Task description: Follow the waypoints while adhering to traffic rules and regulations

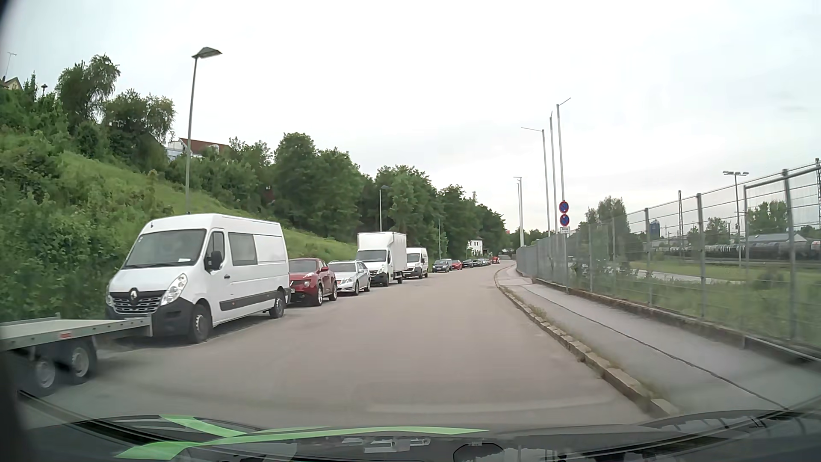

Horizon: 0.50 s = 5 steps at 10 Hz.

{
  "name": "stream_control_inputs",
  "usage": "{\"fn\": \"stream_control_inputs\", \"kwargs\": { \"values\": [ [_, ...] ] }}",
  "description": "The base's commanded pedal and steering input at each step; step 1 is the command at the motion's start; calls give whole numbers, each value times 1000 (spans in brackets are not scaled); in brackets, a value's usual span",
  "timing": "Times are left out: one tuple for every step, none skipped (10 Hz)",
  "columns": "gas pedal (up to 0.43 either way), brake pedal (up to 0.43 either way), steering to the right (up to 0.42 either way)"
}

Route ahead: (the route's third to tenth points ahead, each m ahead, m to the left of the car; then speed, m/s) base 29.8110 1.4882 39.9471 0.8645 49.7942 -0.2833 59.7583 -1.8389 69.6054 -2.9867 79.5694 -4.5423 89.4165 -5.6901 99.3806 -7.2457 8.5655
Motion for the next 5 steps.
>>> {"fn": "stream_control_inputs", "kwargs": {
  "values": [
    [28,0,8],
    [28,0,8],
    [28,0,8],
    [28,0,8],
    [39,0,8]
  ]
}}
